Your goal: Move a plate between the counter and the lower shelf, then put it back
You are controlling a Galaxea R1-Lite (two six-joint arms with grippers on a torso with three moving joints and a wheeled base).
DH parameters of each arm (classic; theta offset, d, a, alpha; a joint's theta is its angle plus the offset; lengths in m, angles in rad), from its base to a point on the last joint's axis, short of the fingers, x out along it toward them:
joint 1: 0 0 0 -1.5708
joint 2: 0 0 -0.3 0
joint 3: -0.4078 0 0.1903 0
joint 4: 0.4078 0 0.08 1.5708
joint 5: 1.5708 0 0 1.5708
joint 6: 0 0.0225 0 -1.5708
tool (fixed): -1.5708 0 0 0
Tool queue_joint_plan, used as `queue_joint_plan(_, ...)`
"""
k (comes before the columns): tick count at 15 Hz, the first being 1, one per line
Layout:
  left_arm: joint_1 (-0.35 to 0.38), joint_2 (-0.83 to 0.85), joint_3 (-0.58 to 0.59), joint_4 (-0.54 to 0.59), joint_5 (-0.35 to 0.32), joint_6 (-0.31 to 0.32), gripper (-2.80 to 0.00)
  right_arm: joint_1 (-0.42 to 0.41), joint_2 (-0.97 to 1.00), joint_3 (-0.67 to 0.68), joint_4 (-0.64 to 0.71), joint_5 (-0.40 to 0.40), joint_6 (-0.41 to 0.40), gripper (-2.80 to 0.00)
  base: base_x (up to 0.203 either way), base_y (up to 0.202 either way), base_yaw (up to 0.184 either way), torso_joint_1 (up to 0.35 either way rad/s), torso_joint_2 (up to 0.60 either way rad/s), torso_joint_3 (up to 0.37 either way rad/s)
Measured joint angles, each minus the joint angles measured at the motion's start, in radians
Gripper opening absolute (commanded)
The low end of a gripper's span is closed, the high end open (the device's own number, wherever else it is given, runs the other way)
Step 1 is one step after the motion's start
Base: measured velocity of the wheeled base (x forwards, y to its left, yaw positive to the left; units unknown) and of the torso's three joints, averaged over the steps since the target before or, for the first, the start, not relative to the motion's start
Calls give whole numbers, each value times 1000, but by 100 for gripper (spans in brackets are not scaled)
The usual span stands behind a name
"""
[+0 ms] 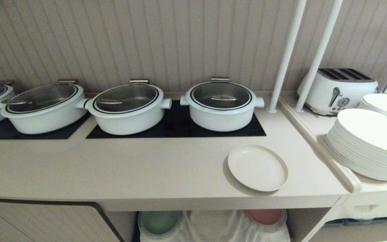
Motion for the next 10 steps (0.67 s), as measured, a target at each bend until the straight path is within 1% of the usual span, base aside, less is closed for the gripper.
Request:
queue_joint_plan(2, 0, 0, 0, 0, 0, 0, -280, 0, -104, 0, 1, -7, -1, -280, 0, 0, 0, 0, 0, 0)
queue_joint_plan(4, 0, 0, 0, 0, 0, 0, -280, 0, -154, 1, 1, -8, -1, -280, 0, 0, 0, 0, 0, 0)
queue_joint_plan(10, 0, 0, 0, 1, 0, 0, -280, 1, -191, 2, 0, -8, 3, -280, 0, 0, 0, 0, 0, 0)
